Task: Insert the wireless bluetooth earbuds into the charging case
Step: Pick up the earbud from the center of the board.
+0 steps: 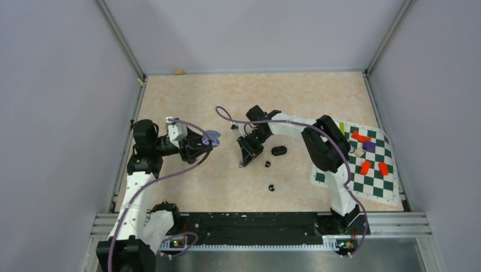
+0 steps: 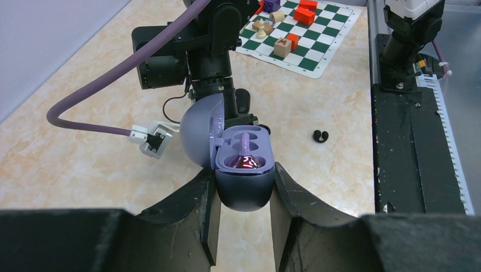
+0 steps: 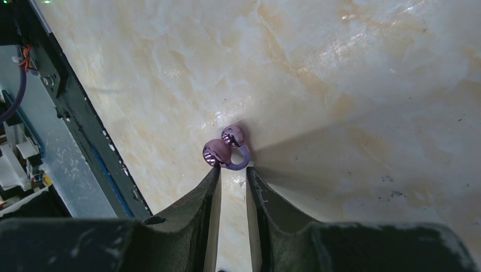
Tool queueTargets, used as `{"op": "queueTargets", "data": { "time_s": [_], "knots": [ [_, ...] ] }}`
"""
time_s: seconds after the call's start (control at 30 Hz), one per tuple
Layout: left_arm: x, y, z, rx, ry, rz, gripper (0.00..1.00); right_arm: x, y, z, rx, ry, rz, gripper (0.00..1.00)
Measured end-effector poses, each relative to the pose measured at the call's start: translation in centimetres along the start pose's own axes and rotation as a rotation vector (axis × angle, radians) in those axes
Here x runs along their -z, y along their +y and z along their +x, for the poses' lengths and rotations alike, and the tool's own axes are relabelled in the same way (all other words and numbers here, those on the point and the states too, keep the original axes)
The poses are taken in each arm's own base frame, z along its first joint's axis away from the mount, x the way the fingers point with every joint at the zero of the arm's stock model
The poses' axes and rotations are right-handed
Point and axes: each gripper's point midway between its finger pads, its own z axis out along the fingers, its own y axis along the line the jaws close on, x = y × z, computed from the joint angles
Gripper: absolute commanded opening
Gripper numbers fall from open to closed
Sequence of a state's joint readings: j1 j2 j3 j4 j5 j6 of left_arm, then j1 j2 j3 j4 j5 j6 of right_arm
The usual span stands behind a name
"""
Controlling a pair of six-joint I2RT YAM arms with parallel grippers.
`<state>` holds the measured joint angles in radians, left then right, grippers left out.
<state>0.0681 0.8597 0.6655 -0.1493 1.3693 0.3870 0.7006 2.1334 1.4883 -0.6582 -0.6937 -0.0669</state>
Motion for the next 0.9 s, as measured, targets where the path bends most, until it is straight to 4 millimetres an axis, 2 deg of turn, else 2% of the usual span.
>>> {"op": "queueTargets", "data": {
  "time_s": [0.9],
  "knots": [
    [0.0, 0.0, 0.0, 0.001, 0.000, -0.002, 0.00, -1.1, 1.1, -0.6, -0.042, -0.024, -0.112, 0.24]
  ]
}}
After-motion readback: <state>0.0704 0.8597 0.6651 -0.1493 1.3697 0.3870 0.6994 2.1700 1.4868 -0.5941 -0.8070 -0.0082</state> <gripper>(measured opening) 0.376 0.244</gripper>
